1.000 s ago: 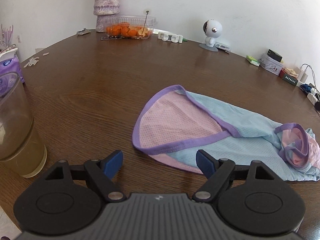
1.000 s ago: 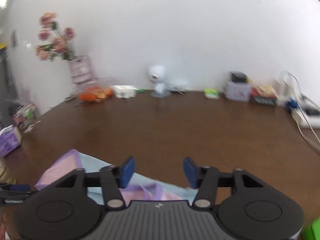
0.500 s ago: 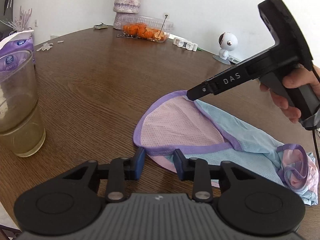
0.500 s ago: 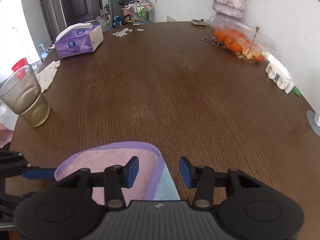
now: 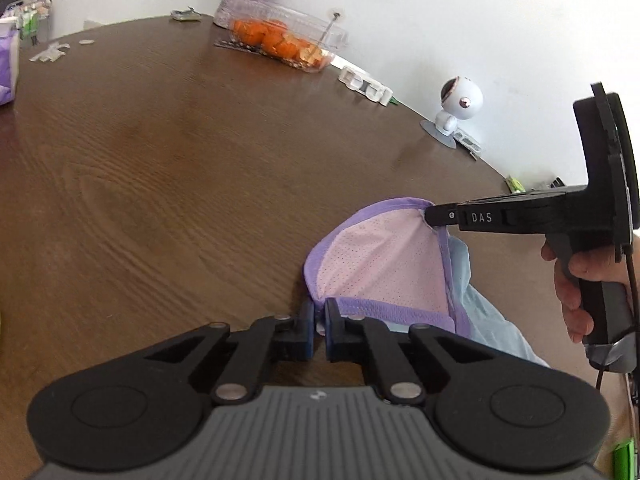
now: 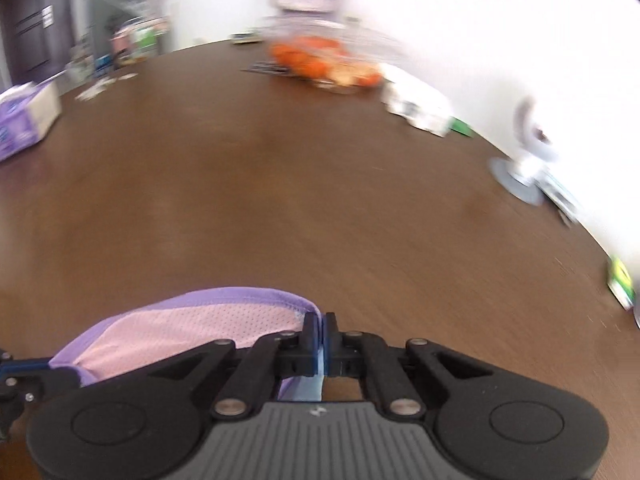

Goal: Fold clothes
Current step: 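Lift the held end with the left gripper and fold it over the garment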

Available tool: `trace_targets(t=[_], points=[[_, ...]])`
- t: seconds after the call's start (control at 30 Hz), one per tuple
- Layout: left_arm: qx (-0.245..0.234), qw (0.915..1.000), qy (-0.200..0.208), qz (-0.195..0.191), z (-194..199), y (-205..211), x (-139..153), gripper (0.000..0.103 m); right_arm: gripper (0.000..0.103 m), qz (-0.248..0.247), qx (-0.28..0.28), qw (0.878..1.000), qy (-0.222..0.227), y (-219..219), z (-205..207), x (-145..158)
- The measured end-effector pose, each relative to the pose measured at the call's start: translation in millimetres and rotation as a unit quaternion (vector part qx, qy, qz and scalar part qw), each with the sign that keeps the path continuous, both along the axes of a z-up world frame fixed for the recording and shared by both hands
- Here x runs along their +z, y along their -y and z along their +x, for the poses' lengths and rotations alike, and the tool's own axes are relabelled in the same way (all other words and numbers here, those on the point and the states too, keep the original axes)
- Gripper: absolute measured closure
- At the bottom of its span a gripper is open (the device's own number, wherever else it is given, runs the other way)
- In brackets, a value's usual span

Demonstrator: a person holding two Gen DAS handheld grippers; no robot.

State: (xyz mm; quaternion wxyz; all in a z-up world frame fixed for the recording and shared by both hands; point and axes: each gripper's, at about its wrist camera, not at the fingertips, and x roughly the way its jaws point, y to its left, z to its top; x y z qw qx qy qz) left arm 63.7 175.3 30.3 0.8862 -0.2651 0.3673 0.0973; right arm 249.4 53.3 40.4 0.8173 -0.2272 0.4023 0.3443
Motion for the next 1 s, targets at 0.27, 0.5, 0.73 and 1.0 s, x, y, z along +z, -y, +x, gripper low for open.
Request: trace_targets(t=[0.27,0.5,0.73,1.0], points=[[-0.05,0.9986,0.014,0.007,97.2,42.0,19.3,0.099,0.102,0.048,-0.124,0.991,0.012,92.6,46.0,10.3],[-0.128,0.9906,0.016,0.043,208.4,87.2,33.5,0.099,0.102,0.079,-0.25,0.965,0.007,195.8,92.6,16.2],[-0.197,0.9784,0.028,0.057,261.0,152.5,30.0,0.099,0.102,0.077,-0.333,0.94,0.006,279.1,102.5,4.9],[-0.223,0.9706,0.036,0.081,224.9,169.9,55.0,0.07,0.059,0.115,-0.327,0.937,0.044,309.0,56.3,39.7]])
